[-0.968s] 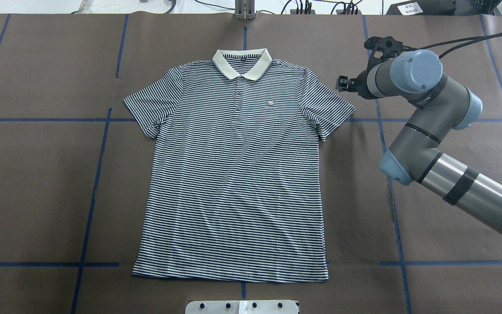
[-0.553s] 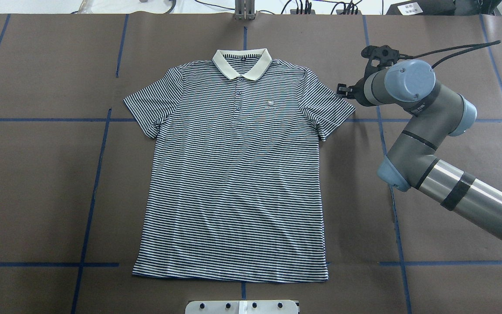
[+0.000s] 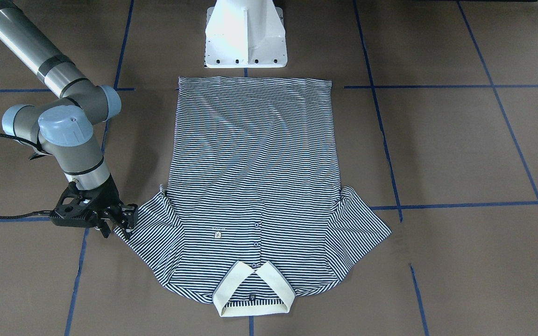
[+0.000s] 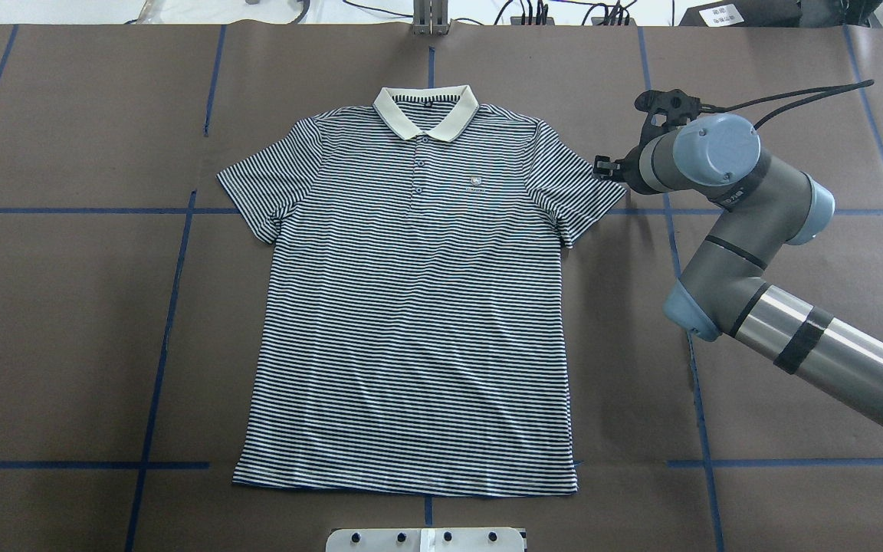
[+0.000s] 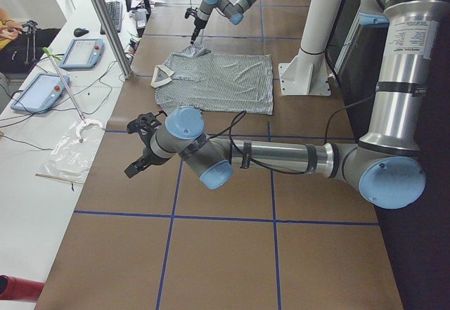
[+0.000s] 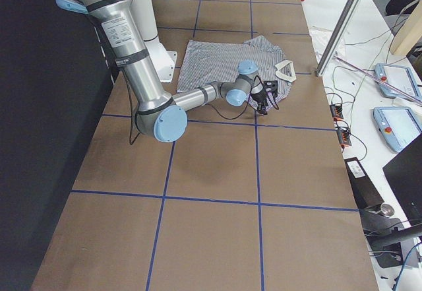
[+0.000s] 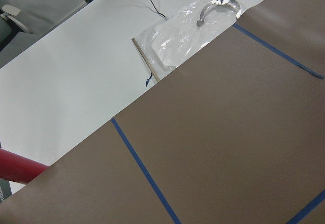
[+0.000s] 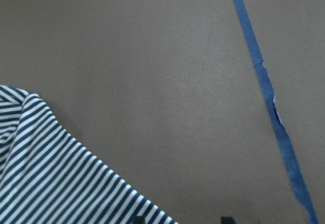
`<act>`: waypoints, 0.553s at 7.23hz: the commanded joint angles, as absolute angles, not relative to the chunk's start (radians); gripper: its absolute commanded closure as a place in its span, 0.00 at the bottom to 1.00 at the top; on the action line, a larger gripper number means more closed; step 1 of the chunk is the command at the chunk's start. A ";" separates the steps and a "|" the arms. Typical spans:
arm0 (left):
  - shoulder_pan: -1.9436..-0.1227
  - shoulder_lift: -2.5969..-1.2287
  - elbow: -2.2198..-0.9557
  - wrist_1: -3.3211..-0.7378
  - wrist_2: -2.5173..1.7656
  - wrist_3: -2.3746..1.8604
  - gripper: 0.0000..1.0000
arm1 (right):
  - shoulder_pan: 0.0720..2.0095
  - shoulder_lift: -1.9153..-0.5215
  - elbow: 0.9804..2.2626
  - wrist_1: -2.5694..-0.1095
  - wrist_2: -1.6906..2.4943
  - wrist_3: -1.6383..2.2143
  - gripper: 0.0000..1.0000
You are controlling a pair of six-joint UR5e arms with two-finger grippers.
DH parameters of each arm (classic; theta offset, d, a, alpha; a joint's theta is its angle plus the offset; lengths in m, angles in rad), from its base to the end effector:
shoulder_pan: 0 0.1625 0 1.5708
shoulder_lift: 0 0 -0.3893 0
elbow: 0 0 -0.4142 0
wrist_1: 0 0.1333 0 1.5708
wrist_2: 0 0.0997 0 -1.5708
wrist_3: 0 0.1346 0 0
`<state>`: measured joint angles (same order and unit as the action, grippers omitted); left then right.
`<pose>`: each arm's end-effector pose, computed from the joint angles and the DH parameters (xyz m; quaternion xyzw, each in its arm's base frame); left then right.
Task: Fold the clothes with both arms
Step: 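Move the right gripper toward the shirt's sleeve nearest it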
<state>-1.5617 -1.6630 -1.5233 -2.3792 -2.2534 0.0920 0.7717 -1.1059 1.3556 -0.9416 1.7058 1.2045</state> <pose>-0.0430 -0.5943 0.5252 0.4022 0.2883 0.1817 0.8498 -0.4516 -0.6001 0.4164 0.1773 -0.3905 0.1537 0.8902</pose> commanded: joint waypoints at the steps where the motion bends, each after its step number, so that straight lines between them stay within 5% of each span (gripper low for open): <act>1: -1.562 -1.663 -1.523 -2.379 -2.253 0.092 0.00 | 0.769 -1.109 1.356 -0.942 1.706 1.206 0.41; 4: -1.562 -1.663 -1.522 -2.379 -2.253 0.092 0.00 | 0.765 -1.114 1.356 -0.943 1.704 1.206 0.41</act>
<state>-1.5616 -1.6629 -1.5225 -2.3792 -2.2534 0.0920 0.7669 -1.1107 1.3554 -0.9442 1.7051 1.2057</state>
